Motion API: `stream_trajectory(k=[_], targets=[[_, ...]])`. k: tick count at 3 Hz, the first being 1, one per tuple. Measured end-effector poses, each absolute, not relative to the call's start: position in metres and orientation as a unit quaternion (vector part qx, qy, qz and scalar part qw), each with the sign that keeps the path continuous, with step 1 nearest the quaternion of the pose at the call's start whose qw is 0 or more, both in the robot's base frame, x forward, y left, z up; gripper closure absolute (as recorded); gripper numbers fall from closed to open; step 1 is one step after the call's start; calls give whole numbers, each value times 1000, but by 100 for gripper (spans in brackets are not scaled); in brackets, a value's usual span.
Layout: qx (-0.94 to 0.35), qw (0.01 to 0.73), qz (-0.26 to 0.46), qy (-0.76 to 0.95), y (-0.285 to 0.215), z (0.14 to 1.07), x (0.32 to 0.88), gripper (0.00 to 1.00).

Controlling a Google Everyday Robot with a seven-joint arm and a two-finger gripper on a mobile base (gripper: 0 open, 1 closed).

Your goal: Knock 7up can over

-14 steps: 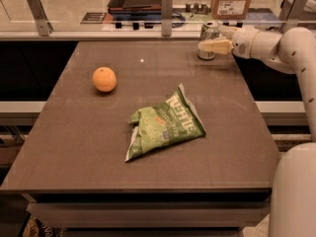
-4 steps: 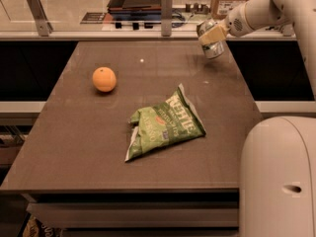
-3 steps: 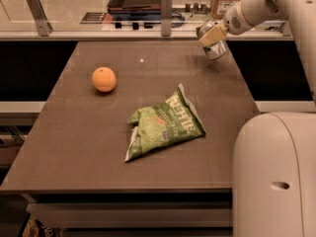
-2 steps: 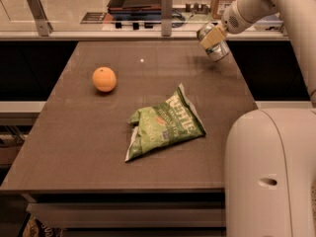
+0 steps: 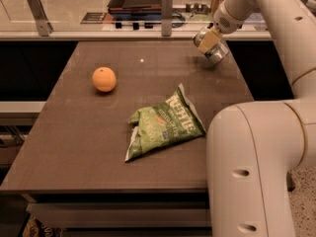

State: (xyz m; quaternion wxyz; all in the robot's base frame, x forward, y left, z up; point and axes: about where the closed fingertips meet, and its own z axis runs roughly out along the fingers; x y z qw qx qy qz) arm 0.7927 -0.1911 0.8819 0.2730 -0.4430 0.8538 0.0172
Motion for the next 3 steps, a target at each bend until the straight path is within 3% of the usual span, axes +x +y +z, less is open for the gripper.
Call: stream_trajectory(k=[3], targets=[[-488,239,48,838,-160,837,799,100]])
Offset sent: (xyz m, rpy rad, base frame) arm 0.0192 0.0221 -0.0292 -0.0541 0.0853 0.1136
